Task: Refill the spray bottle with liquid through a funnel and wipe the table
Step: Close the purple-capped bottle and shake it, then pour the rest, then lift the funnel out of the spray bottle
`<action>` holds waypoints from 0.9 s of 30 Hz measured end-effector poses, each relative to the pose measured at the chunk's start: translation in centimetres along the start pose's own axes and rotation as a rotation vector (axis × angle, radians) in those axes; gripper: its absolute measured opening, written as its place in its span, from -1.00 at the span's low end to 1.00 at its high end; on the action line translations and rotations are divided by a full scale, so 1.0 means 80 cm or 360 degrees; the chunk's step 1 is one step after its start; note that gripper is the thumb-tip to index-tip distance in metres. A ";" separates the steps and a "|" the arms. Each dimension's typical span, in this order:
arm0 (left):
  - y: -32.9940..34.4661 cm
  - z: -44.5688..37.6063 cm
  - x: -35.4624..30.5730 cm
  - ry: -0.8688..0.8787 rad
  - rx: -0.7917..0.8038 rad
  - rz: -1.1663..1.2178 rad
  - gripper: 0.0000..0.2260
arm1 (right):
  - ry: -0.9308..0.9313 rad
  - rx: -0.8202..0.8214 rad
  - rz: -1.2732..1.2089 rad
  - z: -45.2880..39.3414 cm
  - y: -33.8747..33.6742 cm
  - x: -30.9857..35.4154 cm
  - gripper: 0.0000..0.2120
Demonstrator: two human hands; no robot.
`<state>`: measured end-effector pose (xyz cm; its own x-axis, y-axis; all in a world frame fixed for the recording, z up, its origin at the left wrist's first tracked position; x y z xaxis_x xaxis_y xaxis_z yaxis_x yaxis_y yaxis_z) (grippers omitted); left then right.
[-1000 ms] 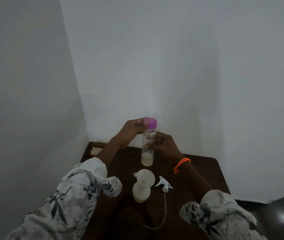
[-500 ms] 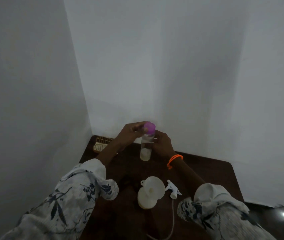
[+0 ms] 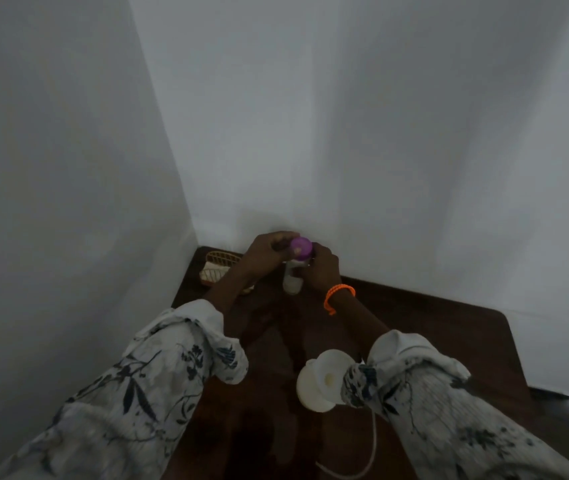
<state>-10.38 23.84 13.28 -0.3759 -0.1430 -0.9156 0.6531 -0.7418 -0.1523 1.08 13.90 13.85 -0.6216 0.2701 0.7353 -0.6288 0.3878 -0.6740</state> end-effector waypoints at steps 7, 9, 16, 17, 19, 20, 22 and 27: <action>0.002 -0.005 0.013 -0.0045 -0.0053 -0.0052 -0.56 | -0.0021 0.0078 0.0092 -0.003 0.007 -0.007 -0.43; 0.002 -0.002 0.010 -0.0077 -0.0085 -0.0042 -0.54 | -0.0032 0.0083 0.0086 -0.002 0.003 -0.007 -0.39; -0.012 0.031 0.012 -0.0076 -0.0639 0.0171 -0.49 | -0.0040 0.0107 0.0039 0.028 -0.033 -0.022 -0.43; -0.013 0.041 0.017 -0.0064 -0.0708 0.0186 -0.52 | -0.0072 0.0140 0.0077 0.039 -0.038 -0.023 -0.47; -0.010 0.059 0.029 -0.0057 -0.0758 0.0176 -0.58 | -0.0100 0.0198 0.0151 0.061 -0.047 -0.028 -0.56; -0.006 0.069 0.036 -0.0078 -0.0736 0.0188 -0.61 | -0.0076 0.0196 0.0149 0.075 -0.052 -0.031 -0.60; 0.010 0.093 0.049 -0.0186 -0.0633 0.0236 -0.69 | -0.0014 0.0165 0.0111 0.102 -0.062 -0.039 -0.66; 0.070 0.148 0.091 -0.0562 -0.0185 0.0174 -0.82 | 0.0158 -0.0131 0.0018 0.178 -0.093 -0.056 -0.85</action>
<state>-17.24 10.93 10.16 -0.4900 -0.4489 -0.7472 0.7643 -0.6334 -0.1207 1.91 -2.75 14.57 -0.5765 0.3589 0.7341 -0.5791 0.4544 -0.6769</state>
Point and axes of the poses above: each hand's wrist, its own z-axis away from the middle knuckle, its own y-axis out of the palm, x = y × z, the point moved 6 cm from there along -z, towards the middle knuckle, and after that the axes turned 14 degrees about -y, right-handed, at the moved point
